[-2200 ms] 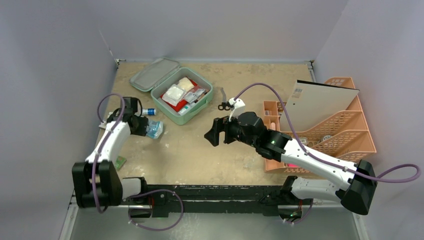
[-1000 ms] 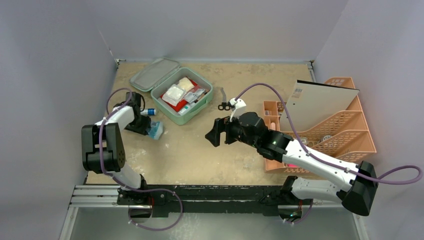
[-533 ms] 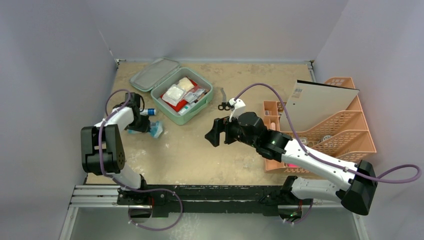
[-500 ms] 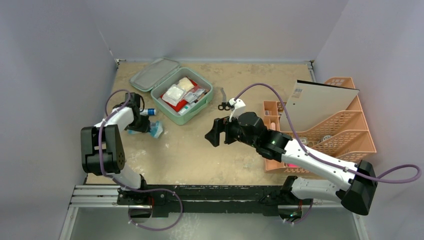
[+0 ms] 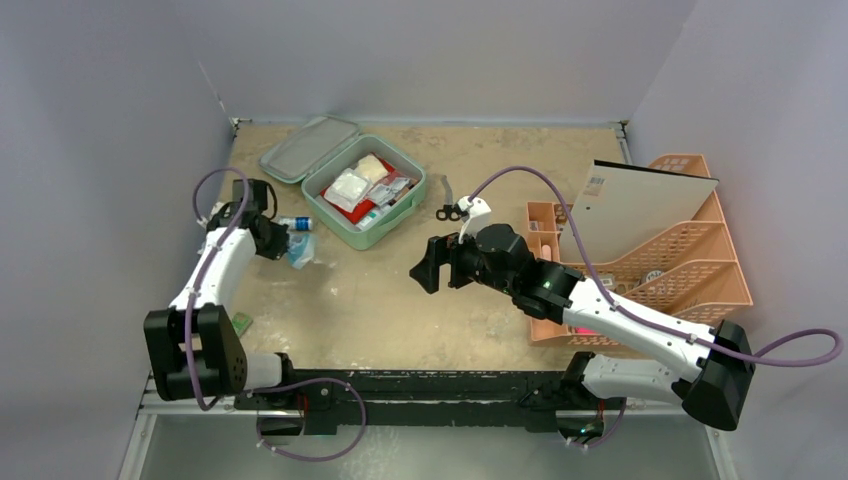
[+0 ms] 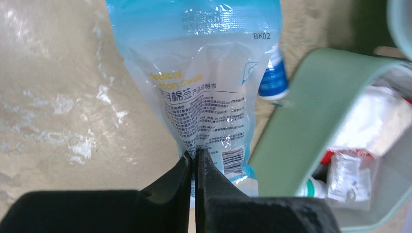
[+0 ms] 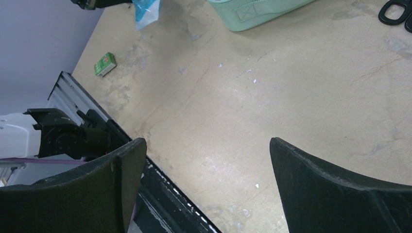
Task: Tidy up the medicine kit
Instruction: Pick up the medical item at the center of the board.
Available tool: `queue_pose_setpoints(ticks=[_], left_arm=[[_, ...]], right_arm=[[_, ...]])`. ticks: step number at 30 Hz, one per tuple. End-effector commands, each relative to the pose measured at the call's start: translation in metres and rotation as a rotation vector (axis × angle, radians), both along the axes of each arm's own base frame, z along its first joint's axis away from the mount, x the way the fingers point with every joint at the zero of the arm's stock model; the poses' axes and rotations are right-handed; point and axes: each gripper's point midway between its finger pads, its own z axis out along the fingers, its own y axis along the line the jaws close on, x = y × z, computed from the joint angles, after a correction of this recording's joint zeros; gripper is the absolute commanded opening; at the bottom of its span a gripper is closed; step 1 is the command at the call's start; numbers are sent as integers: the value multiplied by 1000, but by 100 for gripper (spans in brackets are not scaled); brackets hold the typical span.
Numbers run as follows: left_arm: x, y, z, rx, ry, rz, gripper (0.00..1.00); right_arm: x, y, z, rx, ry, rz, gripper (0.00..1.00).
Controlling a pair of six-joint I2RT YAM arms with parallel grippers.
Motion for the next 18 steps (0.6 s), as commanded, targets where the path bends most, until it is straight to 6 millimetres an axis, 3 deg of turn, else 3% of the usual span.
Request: queue_pose_setpoints(ticks=[1, 5, 11, 14, 18], left_arm=[[33, 12, 55, 170, -173, -206, 0], [63, 7, 92, 288, -293, -451, 0], [107, -36, 157, 386, -587, -885, 0], [124, -54, 172, 393, -648, -1058, 0], [140, -84, 173, 315, -668, -1319, 0]], right_arm=[[4, 3, 12, 35, -32, -13, 99], [4, 3, 12, 33, -31, -13, 99], [5, 3, 12, 30, -32, -14, 99], [4, 2, 10, 22, -25, -13, 99], [2, 2, 9, 17, -19, -6, 99]])
